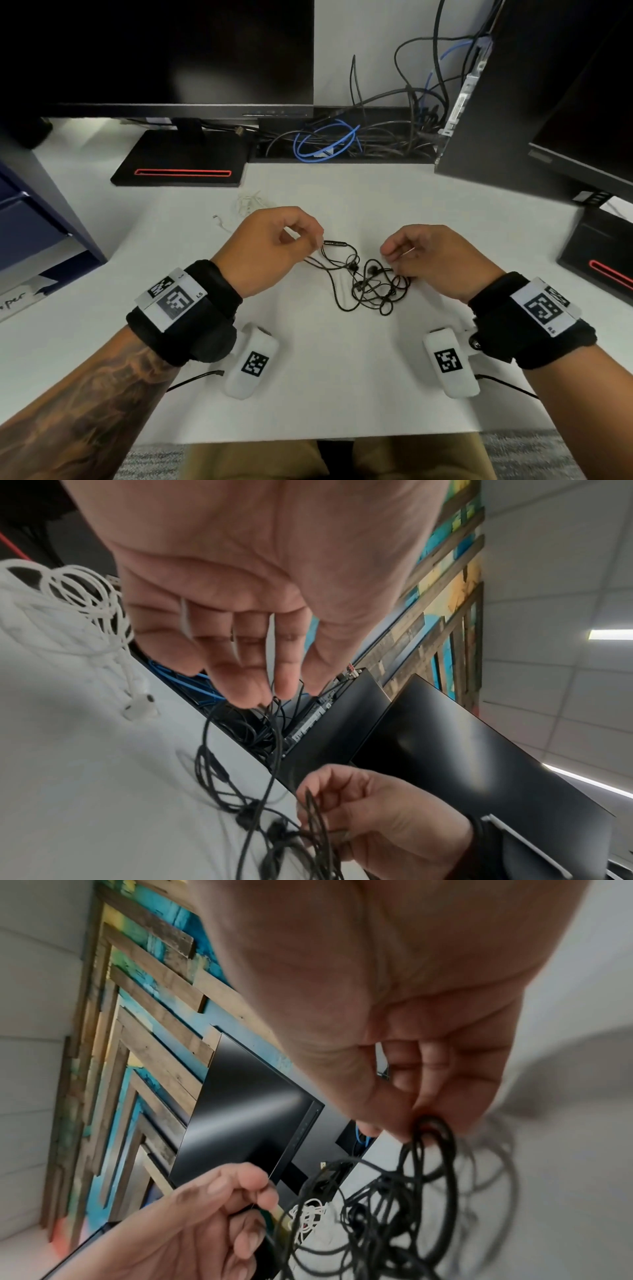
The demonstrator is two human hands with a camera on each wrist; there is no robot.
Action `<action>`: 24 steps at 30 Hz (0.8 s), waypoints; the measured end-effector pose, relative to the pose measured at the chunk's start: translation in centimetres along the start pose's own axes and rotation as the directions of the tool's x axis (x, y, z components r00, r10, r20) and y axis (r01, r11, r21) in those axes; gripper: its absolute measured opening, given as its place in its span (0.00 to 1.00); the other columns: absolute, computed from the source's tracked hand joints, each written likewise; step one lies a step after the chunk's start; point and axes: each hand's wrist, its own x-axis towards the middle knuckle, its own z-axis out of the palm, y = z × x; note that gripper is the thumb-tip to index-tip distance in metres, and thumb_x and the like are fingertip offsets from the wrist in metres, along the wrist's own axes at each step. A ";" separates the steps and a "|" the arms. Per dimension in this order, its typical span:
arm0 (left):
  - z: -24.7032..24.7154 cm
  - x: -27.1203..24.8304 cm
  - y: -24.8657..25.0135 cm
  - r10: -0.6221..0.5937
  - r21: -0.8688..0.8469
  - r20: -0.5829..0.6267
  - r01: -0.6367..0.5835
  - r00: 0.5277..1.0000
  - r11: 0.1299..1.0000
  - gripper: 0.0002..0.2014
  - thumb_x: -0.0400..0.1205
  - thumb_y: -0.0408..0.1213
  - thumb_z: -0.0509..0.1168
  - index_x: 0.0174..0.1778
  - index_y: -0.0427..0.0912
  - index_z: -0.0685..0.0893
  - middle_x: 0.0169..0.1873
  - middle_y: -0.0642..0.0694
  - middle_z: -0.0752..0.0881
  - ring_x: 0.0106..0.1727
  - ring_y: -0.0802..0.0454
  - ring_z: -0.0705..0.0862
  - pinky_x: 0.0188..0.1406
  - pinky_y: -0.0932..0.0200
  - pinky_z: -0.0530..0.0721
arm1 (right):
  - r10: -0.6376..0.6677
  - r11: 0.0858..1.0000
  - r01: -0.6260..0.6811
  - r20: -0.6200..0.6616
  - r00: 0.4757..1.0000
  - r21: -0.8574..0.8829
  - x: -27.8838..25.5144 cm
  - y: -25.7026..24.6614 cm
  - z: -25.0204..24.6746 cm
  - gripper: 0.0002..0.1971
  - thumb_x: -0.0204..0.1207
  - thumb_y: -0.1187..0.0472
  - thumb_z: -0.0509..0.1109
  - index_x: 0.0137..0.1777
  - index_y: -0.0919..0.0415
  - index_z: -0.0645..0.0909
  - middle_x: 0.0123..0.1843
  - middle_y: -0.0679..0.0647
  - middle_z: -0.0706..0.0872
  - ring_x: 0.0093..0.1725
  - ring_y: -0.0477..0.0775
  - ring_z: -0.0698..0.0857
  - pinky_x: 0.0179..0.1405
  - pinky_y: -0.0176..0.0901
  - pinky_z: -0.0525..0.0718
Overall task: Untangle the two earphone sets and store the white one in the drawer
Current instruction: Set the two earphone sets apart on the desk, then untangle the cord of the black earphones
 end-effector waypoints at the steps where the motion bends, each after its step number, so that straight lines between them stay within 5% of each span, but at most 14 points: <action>1: 0.3 -0.1 0.2 0.014 -0.001 0.016 -0.014 1.000 1.000 0.05 0.82 0.36 0.71 0.45 0.50 0.90 0.44 0.56 0.89 0.38 0.43 0.86 0.49 0.47 0.87 | -0.012 1.000 0.012 -0.001 1.000 0.017 0.0 0.0 0.1 0.16 0.73 0.77 0.72 0.49 0.55 0.89 0.49 0.56 0.91 0.45 0.48 0.88 0.47 0.38 0.86; 6: 1.8 -1.1 1.1 0.076 -0.037 0.129 -0.072 0.989 0.997 0.04 0.81 0.37 0.72 0.44 0.53 0.89 0.43 0.55 0.89 0.36 0.39 0.83 0.39 0.48 0.84 | -0.084 0.968 0.096 -0.061 0.995 0.232 0.0 -0.3 0.7 0.16 0.74 0.81 0.70 0.47 0.59 0.87 0.45 0.55 0.86 0.40 0.51 0.84 0.43 0.37 0.85; 10: 2.8 -1.6 1.1 0.065 0.003 0.206 -0.067 0.976 0.998 0.03 0.81 0.41 0.72 0.45 0.55 0.88 0.42 0.61 0.89 0.38 0.48 0.85 0.36 0.67 0.78 | -0.110 0.961 0.122 -0.062 0.992 0.249 0.0 -0.5 1.0 0.14 0.76 0.80 0.71 0.50 0.61 0.87 0.47 0.56 0.86 0.43 0.55 0.85 0.45 0.36 0.86; 14: 2.2 -1.2 0.5 0.000 0.069 0.158 -0.011 0.988 0.998 0.02 0.81 0.41 0.72 0.43 0.52 0.89 0.45 0.62 0.90 0.43 0.55 0.87 0.39 0.74 0.77 | -0.168 0.983 0.172 0.058 0.984 -0.071 -0.8 -1.3 -0.1 0.17 0.75 0.75 0.68 0.50 0.51 0.89 0.52 0.48 0.92 0.54 0.48 0.88 0.54 0.31 0.82; 17: 1.7 -1.0 0.2 -0.057 0.094 0.139 0.044 0.989 0.995 0.02 0.80 0.44 0.72 0.43 0.52 0.88 0.45 0.61 0.90 0.43 0.55 0.88 0.43 0.68 0.80 | -0.149 0.969 0.187 0.219 0.964 -0.163 -1.2 -1.6 -0.2 0.19 0.74 0.73 0.73 0.53 0.46 0.90 0.59 0.42 0.89 0.58 0.39 0.84 0.59 0.34 0.79; 20: 1.6 -1.0 0.2 -0.078 0.123 0.100 0.066 0.992 0.990 0.04 0.80 0.48 0.71 0.47 0.55 0.87 0.47 0.58 0.89 0.44 0.57 0.88 0.47 0.61 0.83 | -0.131 0.960 0.196 0.296 0.946 -0.201 -1.3 -1.4 0.2 0.19 0.72 0.67 0.80 0.56 0.43 0.88 0.61 0.39 0.85 0.54 0.32 0.80 0.55 0.22 0.73; 24: 1.6 -1.1 0.9 0.004 0.075 0.029 -0.006 1.000 0.997 0.03 0.81 0.45 0.72 0.49 0.55 0.87 0.50 0.60 0.87 0.43 0.55 0.87 0.47 0.64 0.83 | -0.077 0.936 0.165 0.277 0.958 -0.311 -1.3 -1.3 0.4 0.14 0.72 0.63 0.81 0.52 0.42 0.89 0.56 0.40 0.81 0.51 0.38 0.79 0.50 0.27 0.73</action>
